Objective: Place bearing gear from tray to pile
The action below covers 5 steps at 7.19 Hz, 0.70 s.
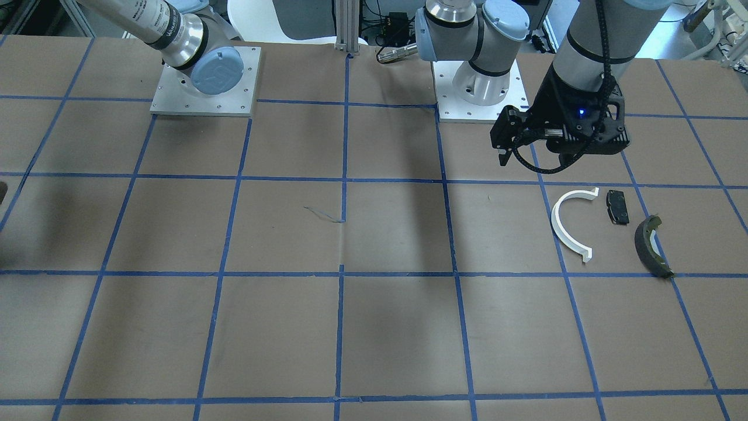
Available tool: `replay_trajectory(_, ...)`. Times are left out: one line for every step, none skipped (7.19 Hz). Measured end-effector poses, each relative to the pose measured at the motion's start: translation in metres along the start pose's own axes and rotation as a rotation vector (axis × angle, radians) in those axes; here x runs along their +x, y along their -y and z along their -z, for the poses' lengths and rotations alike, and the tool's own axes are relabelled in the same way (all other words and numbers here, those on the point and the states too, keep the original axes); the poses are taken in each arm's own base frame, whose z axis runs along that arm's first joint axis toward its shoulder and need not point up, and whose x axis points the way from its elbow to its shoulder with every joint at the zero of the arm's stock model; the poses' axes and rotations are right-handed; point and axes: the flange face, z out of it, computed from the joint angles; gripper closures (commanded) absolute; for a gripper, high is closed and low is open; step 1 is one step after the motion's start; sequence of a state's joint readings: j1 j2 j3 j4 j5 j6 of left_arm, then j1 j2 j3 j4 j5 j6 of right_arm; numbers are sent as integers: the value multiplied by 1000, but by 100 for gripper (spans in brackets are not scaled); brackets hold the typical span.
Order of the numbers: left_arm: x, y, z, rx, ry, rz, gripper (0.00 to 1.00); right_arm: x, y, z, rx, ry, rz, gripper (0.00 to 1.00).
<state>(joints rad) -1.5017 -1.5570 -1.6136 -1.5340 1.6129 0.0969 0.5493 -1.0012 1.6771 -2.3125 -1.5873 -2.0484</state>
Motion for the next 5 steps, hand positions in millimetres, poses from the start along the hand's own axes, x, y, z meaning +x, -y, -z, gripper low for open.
replay_trajectory(0,1,-1,-1,0,-1,0,0,1,0,0,2,-6,80)
replay_trajectory(0,1,-1,-1,-1,-1,0,-1,2,-1,-2,5,-10,88)
replay_trajectory(0,0,0,0,0,-2,0,-3,4,-1,-5,9,-13,89)
replay_trajectory(0,0,0,0,1,-3,0,-4,5,8,-12,-2,-21,89)
replay_trajectory(0,0,0,0,0,-3,0,-4,7,30,-22,-31,-43,89)
